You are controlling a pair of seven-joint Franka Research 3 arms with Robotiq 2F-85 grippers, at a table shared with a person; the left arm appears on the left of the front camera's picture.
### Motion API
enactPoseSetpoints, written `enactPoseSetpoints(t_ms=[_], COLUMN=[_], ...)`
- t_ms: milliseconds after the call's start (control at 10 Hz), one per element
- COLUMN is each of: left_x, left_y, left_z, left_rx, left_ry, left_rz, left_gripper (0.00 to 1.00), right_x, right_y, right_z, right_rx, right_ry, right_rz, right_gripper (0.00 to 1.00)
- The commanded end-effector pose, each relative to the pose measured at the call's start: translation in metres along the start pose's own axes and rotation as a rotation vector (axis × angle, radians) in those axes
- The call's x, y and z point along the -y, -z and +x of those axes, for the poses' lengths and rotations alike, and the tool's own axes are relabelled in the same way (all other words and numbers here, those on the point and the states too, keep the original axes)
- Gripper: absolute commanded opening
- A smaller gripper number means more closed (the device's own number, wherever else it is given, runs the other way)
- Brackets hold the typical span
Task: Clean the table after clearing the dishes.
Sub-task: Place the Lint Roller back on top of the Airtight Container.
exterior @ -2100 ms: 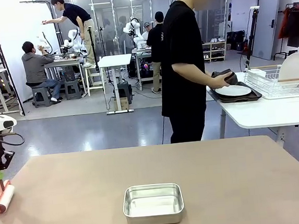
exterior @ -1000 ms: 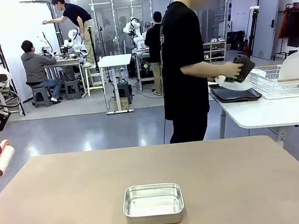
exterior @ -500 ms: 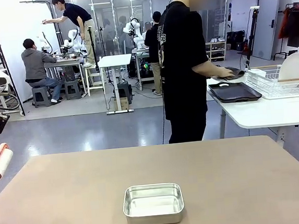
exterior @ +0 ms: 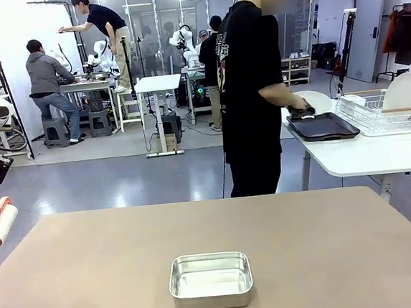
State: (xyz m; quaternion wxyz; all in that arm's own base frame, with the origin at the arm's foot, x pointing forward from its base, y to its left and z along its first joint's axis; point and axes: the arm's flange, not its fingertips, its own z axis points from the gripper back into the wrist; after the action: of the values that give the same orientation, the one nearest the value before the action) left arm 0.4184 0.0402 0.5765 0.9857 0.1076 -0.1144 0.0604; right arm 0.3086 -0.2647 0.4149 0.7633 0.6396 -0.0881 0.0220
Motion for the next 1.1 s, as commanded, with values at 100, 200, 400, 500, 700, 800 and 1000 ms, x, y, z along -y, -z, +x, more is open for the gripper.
enactPoseSetpoints(t_ms=[100, 200, 400, 500, 700, 800, 1000], left_x=[-0.003, -0.003, -0.003, -0.003, 0.0, 0.012, 0.061], left_y=[-0.002, -0.002, -0.002, -0.002, 0.0, -0.029, -0.083], left_z=[-0.001, -0.001, -0.001, -0.001, 0.0, 0.013, 0.032], left_rx=[0.008, 0.008, 0.008, 0.008, 0.0, 0.096, 0.287], left_ry=[-0.004, -0.004, -0.004, -0.004, 0.0, 0.153, 0.479], left_rz=[0.003, 0.003, 0.003, 0.003, 0.0, 0.058, 0.078], left_gripper=[0.21, 0.21, 0.21, 0.21, 0.21, 0.21, 0.21], right_x=[-0.004, -0.004, -0.004, -0.004, -0.004, -0.004, -0.004], right_y=[0.0, 0.0, 0.0, 0.0, 0.0, 0.0, 0.0], right_z=[-0.001, -0.001, -0.001, -0.001, -0.001, -0.001, -0.001], right_rx=[0.001, 0.001, 0.001, 0.001, 0.001, 0.001, 0.001], right_ry=[-0.002, -0.002, -0.002, -0.002, -0.002, -0.002, -0.002], right_rz=[-0.002, -0.002, -0.002, -0.002, -0.002, -0.002, -0.002], right_gripper=[1.0, 1.0, 1.0, 1.0, 1.0, 1.0, 1.0])
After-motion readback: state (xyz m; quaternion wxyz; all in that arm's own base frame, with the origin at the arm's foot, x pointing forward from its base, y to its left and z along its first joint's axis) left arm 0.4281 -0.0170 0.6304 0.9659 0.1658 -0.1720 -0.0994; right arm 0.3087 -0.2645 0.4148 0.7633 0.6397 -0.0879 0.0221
